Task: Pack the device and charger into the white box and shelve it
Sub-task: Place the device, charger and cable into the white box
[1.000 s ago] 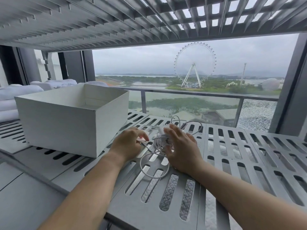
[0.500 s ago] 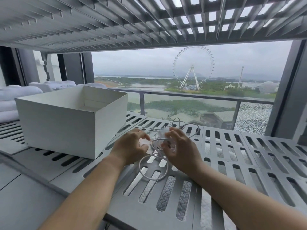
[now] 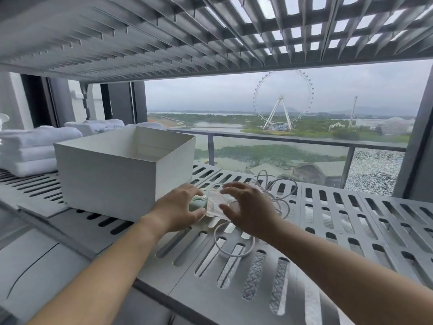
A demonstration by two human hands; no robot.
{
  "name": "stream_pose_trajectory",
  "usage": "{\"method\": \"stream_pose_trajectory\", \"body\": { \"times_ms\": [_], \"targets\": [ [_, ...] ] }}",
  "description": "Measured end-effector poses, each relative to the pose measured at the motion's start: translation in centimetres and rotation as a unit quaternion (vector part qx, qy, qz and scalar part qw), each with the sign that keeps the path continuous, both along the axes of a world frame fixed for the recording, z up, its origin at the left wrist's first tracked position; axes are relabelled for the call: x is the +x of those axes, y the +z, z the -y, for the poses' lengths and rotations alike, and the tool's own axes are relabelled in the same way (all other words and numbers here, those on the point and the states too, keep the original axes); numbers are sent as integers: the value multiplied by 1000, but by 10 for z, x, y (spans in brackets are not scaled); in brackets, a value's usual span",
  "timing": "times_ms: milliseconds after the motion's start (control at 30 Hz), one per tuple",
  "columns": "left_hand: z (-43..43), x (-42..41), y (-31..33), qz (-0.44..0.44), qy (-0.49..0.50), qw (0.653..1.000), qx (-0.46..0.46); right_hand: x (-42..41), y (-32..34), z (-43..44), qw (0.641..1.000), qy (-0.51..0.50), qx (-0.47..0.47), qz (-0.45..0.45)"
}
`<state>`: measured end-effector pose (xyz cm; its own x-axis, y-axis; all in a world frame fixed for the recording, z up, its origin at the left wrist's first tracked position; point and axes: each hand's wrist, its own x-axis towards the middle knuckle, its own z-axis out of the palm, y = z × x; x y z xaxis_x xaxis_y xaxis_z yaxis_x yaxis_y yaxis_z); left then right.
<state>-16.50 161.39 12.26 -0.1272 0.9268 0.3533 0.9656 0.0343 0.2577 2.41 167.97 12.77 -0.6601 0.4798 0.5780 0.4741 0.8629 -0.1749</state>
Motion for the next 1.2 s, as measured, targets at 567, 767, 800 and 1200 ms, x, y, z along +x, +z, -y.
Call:
{"method": "stream_pose_trajectory", "body": {
  "times_ms": [567,767,800,1200],
  "targets": [
    [-14,-5,-10,-74,-75,994,-1,-33,-11,8,987,-48,61,143],
    [-12,-1,-15,-3,-94,995,15,-36,-8,10,986,-60,38,151],
    [-11,0,-15,1,-97,995,16,-37,-8,11,986,-60,34,152],
    [14,26,2,-52,-19,981,185,-19,-6,12,995,-45,53,-72]
  ]
}}
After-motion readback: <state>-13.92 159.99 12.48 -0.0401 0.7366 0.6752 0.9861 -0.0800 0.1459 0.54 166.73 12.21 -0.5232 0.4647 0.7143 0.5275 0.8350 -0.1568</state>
